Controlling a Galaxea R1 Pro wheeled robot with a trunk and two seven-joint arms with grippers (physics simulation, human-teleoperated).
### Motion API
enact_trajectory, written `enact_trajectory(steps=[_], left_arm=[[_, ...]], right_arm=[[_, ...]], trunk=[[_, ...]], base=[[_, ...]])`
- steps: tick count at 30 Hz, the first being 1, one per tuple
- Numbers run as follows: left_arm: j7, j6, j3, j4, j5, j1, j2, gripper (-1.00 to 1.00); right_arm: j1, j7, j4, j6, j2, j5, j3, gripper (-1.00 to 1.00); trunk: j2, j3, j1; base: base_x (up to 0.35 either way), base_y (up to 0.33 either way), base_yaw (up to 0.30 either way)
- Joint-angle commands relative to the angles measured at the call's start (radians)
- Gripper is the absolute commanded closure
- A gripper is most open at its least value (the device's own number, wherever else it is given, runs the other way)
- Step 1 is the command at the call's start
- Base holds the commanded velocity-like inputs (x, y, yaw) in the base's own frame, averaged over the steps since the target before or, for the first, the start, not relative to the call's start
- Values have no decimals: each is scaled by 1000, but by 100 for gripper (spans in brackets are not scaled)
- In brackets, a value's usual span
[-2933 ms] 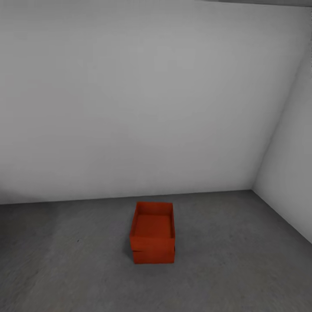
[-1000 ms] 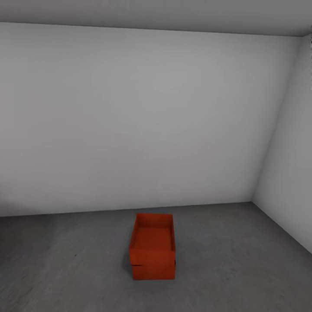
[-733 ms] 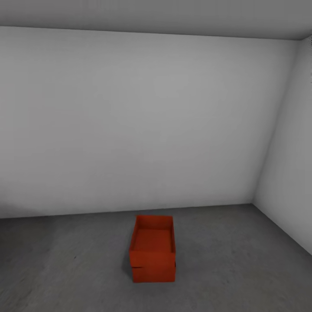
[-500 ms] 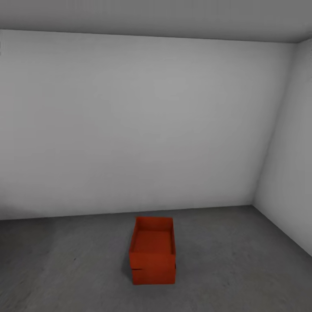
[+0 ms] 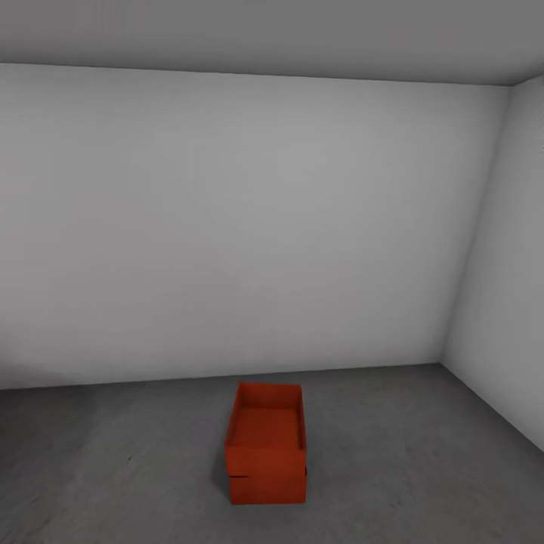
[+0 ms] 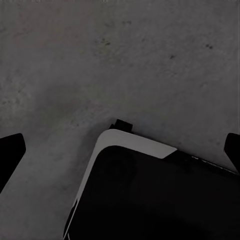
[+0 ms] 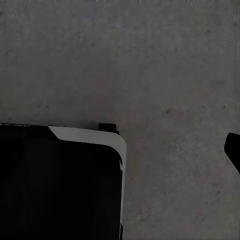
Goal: Move the two storage containers from the living room to the garage. In the garage, place one container on the floor and stack the other container on top of it (either order is fine).
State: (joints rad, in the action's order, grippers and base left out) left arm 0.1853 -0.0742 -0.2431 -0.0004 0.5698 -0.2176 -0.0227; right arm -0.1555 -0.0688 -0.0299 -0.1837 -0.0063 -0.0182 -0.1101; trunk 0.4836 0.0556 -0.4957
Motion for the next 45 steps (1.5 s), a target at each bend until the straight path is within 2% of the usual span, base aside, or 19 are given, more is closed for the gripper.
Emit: enact_trajectory(steps=[1,13,26,41,45], left_arm=[[3,-3,-8,0,9,0,0,-100],[3,-3,-8,0,10,0,0,-100],[3,-3,-10,-7,8,0,7,-100],[3,-3,-12,-15,4,0,18,-100],[3,-3,-13,-15,3,0,18,-100]], right_arm=[[-1,-3,-3,-5,0,-2,-8,-100],[-1,-3,-2,-5,0,0,-8,-100],[-1,-5,-2,4,0,19,-17,-100],[-1,-12,-2,5,2,12,-17,-100],[-1,-14,-2,4,11,13,-10,-100]], trunk=[[0,1,0],[0,17,0],[0,18,0],[0,18,0],[0,18,0]], base=[[0,0,0],[0,0,0],[0,0,0],[0,0,0],[0,0,0]])
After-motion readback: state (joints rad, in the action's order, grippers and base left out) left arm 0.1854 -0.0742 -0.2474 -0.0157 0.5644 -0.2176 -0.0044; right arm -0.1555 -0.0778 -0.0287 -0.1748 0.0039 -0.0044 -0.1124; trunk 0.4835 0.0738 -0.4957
